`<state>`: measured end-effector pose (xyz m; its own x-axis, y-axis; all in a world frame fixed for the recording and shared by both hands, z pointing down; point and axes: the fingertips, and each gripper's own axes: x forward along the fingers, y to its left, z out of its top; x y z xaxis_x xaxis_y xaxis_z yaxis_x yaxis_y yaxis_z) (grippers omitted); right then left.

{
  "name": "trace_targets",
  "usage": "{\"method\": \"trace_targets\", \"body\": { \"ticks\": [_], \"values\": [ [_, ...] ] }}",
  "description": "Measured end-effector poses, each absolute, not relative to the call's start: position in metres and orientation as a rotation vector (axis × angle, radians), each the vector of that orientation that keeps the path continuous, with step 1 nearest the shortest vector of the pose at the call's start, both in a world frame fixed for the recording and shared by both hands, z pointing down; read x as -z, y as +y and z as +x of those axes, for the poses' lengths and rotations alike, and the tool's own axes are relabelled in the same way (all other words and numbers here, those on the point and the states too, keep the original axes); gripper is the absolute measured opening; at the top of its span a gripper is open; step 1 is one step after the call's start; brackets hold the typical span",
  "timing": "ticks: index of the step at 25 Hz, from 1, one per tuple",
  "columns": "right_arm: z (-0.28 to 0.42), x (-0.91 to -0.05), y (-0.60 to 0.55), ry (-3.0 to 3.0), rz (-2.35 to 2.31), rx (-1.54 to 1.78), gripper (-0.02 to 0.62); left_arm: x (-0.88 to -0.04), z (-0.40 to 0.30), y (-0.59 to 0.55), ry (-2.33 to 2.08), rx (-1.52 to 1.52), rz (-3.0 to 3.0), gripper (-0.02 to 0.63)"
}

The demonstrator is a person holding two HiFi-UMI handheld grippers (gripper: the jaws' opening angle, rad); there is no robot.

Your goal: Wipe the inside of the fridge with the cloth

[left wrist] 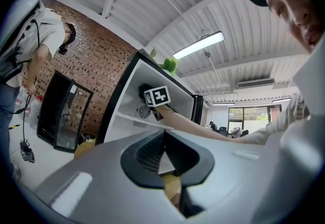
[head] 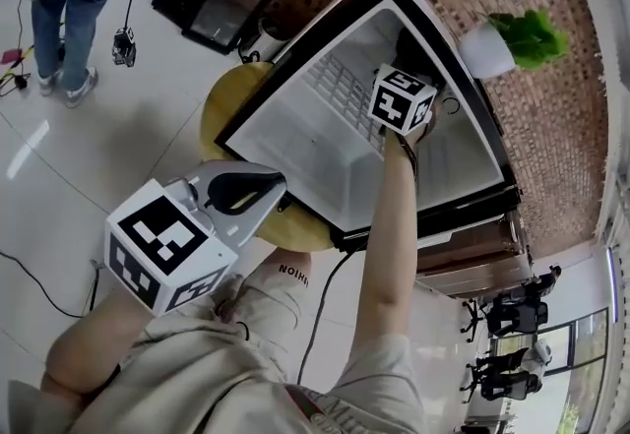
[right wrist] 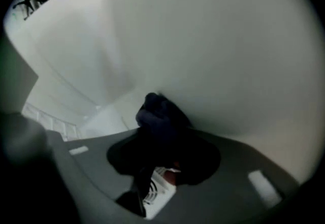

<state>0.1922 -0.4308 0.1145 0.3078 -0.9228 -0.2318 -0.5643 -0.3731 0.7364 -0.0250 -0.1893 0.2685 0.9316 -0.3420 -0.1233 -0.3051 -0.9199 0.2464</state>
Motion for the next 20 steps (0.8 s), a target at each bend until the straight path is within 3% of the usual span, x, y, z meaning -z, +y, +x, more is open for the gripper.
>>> {"method": "trace_targets", "body": {
  "ticks": [6,9,13,20],
  "values": [
    [0.336,-0.109,-0.350,-1.325,2.727,0.431,0.140,-0.262,-0.023,-0.183,-0.480,0.245,2.877,0.002],
    [0.352,-0.117,-0.338,-1.350,2.882,0.363,0.140,-0.262,-0.020,-0.184,-0.504,0.248,2.868,0.002],
    [0.300,-0.121,-0.341,-1.469,2.681,0.497,0.152,-0.261,-0.016,-0.184,-0.510,0.216,2.875,0.002],
    [0.121,-0.135,-0.438,-1.674,2.010,0.754,0.152,-0.264,-0.024,-0.188,-0.496,0.220,2.878,0.002]
  ]
}}
